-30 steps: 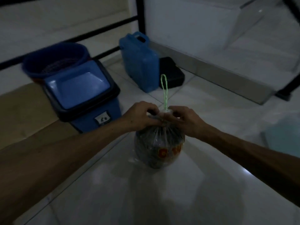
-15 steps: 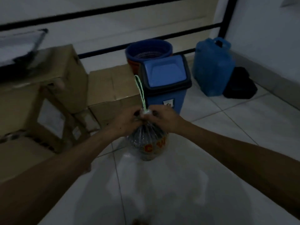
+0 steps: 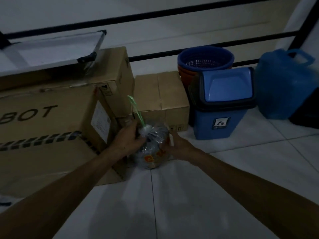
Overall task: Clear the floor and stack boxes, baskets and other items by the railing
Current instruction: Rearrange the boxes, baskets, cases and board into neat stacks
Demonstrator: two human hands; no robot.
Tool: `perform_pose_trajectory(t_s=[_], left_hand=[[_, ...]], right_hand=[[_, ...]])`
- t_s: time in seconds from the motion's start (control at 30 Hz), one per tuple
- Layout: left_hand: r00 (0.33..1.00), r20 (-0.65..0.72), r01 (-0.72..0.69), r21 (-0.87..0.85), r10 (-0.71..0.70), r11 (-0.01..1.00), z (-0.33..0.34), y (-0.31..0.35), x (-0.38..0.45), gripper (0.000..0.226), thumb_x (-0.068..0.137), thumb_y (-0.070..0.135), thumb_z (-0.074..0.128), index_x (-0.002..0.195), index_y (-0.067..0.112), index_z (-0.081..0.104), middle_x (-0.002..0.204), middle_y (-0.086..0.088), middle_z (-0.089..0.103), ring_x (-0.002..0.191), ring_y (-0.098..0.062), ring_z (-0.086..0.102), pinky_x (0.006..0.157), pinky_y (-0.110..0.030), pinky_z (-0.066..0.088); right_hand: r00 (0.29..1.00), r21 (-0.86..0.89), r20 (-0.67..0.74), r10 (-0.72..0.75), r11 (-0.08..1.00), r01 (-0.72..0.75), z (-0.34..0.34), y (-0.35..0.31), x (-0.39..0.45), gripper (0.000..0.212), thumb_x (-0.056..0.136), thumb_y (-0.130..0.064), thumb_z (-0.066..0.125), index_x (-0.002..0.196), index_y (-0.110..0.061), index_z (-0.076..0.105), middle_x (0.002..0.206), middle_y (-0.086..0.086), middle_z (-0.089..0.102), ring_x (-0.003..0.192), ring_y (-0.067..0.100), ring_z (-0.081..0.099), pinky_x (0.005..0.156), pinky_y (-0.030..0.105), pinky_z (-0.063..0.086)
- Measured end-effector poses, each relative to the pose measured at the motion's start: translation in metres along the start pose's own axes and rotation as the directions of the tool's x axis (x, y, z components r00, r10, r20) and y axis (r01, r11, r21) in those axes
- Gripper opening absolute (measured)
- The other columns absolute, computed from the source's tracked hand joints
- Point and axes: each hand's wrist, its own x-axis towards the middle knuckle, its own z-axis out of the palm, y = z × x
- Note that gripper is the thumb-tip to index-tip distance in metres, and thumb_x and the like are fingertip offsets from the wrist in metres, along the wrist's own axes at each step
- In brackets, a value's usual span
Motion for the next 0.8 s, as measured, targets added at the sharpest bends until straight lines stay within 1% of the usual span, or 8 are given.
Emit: perform_pose_trajectory(t_s=[0.13, 0.23, 0.3, 0.37, 0.4, 0.57, 0.7, 0.8], left_hand=[[0.987, 0.113, -0.130, 0.122, 0.116, 0.984, 0.012, 0.006, -0.008, 0.073, 0.088, 0.057, 0.064, 0.148, 0.023, 0.038, 0.142, 0.004, 0.040, 0.132, -0.014, 0.040, 0.102, -0.027, 0.039], [0.976, 0.206, -0.132, 0.330, 0.065, 0.935, 0.023, -0.003, -0.006, 0.087, 0.088, 0.082, 0.018, 0.159, 0.034, 0.015, 0.164, -0.010, 0.017, 0.150, -0.031, 0.018, 0.122, -0.046, 0.022], [0.970, 0.241, -0.084, 0.492, -0.043, 0.867, 0.025, -0.006, -0.002, 0.094, 0.077, 0.088, -0.010, 0.158, 0.043, 0.003, 0.168, -0.006, 0.003, 0.152, -0.037, 0.007, 0.122, -0.054, 0.014], [0.962, 0.244, -0.048, 0.601, -0.125, 0.798, 0.029, 0.004, -0.002, 0.086, 0.079, 0.086, -0.007, 0.156, 0.046, -0.006, 0.168, -0.002, -0.007, 0.153, -0.037, -0.002, 0.121, -0.059, 0.008], [0.956, 0.248, -0.033, 0.627, -0.159, 0.778, 0.031, 0.009, -0.002, 0.086, 0.080, 0.085, -0.005, 0.156, 0.045, -0.008, 0.168, -0.003, -0.010, 0.153, -0.038, -0.004, 0.121, -0.060, 0.005], [0.947, 0.193, 0.083, 0.624, -0.256, 0.777, 0.048, 0.041, 0.005, 0.129, 0.058, 0.099, -0.005, 0.159, 0.019, -0.006, 0.167, -0.011, -0.010, 0.152, -0.039, -0.009, 0.119, -0.062, -0.002], [0.976, 0.154, -0.026, 0.791, -0.157, 0.612, 0.067, 0.094, 0.024, 0.119, 0.079, 0.089, 0.029, 0.158, 0.004, 0.001, 0.166, -0.019, 0.002, 0.152, -0.037, 0.007, 0.120, -0.060, 0.007], [0.952, 0.304, -0.234, 0.786, -0.028, 0.573, 0.071, 0.166, 0.033, 0.088, 0.086, 0.080, 0.039, 0.143, 0.013, 0.048, 0.150, -0.021, 0.041, 0.135, -0.037, 0.042, 0.106, -0.053, 0.039]], right_hand=[[0.999, 0.223, 0.012, 0.037, 0.974, -0.039, 0.003, 0.007, 0.005, 0.116, 0.051, -0.067, 0.079, 0.152, -0.048, 0.025, 0.137, 0.001, 0.056, 0.120, 0.019, 0.061, 0.100, 0.043, 0.053], [1.000, 0.269, 0.006, 0.017, 0.963, -0.018, 0.013, 0.006, 0.008, 0.094, 0.054, -0.065, 0.084, 0.138, -0.040, 0.051, 0.129, -0.002, 0.064, 0.118, 0.018, 0.063, 0.102, 0.045, 0.052], [0.998, 0.294, 0.039, 0.039, 0.955, -0.049, 0.012, 0.004, 0.003, 0.069, 0.070, -0.055, 0.083, 0.130, -0.033, 0.059, 0.125, -0.003, 0.067, 0.118, 0.019, 0.063, 0.102, 0.045, 0.052], [0.988, 0.280, 0.127, 0.092, 0.952, -0.124, 0.000, 0.006, -0.002, 0.036, 0.089, -0.030, 0.074, 0.122, -0.036, 0.060, 0.126, -0.004, 0.066, 0.118, 0.018, 0.062, 0.101, 0.041, 0.052], [0.976, 0.261, 0.173, 0.130, 0.950, -0.173, -0.009, 0.010, -0.007, 0.038, 0.093, -0.020, 0.070, 0.126, -0.035, 0.058, 0.131, -0.003, 0.062, 0.119, 0.018, 0.060, 0.101, 0.039, 0.052], [0.943, 0.084, 0.136, 0.304, 0.945, -0.317, -0.048, 0.025, -0.040, 0.055, 0.089, -0.009, 0.074, 0.139, -0.013, 0.053, 0.131, 0.012, 0.063, 0.119, 0.024, 0.062, 0.098, 0.039, 0.054], [0.948, 0.091, 0.083, 0.307, 0.945, -0.314, -0.090, 0.022, -0.077, 0.042, 0.088, -0.012, 0.076, 0.127, -0.008, 0.062, 0.122, 0.017, 0.067, 0.104, 0.023, 0.065, 0.094, 0.037, 0.055], [0.956, 0.035, -0.087, 0.281, 0.960, -0.279, -0.125, 0.026, -0.096, 0.030, 0.088, -0.017, 0.076, 0.115, -0.011, 0.066, 0.114, 0.012, 0.071, 0.093, 0.018, 0.067, 0.083, 0.033, 0.055]])
